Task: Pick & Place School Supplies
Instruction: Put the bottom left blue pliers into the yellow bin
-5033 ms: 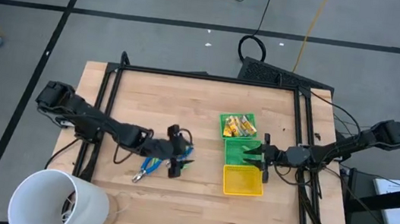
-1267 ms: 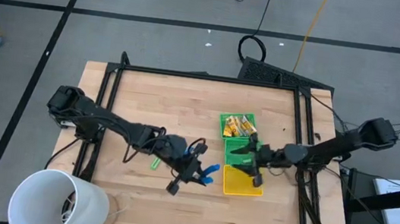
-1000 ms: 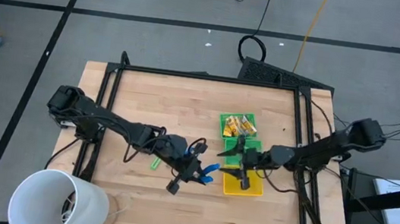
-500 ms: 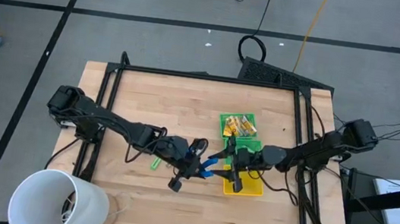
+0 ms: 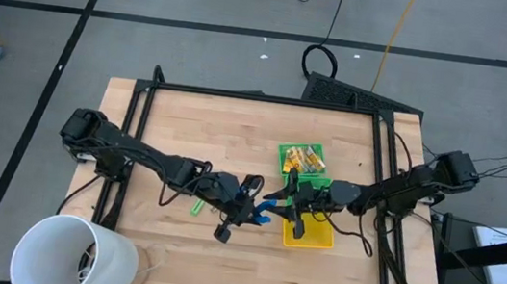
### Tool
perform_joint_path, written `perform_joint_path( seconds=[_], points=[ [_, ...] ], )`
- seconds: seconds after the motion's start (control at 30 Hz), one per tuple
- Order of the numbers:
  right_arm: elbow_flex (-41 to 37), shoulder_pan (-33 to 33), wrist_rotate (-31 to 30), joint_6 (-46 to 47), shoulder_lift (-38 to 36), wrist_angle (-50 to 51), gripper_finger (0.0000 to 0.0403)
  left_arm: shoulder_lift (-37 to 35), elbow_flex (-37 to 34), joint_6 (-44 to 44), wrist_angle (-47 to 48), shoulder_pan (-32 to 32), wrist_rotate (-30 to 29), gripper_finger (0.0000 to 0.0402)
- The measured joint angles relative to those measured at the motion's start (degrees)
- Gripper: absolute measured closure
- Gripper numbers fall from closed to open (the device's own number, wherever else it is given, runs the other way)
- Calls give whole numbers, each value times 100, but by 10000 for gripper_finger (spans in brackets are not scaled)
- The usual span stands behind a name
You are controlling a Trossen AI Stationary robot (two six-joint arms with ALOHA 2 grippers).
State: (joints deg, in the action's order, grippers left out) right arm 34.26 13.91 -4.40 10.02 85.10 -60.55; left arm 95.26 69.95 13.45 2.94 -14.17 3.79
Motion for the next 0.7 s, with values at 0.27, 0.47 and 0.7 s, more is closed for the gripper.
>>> perform_joint_path(
  seconds=[0.27,0.47,0.7],
  points=[
    [2,-4,-63,-292,-2,-4,360,0,0,-151,0,26,-117,351],
    [10,33,-55,-619,-22,31,366,0,0,-712,19,17,-664,283],
    [7,62,54,-769,-708,1163,366,-189,2,-772,329,4,-716,217]
  ],
)
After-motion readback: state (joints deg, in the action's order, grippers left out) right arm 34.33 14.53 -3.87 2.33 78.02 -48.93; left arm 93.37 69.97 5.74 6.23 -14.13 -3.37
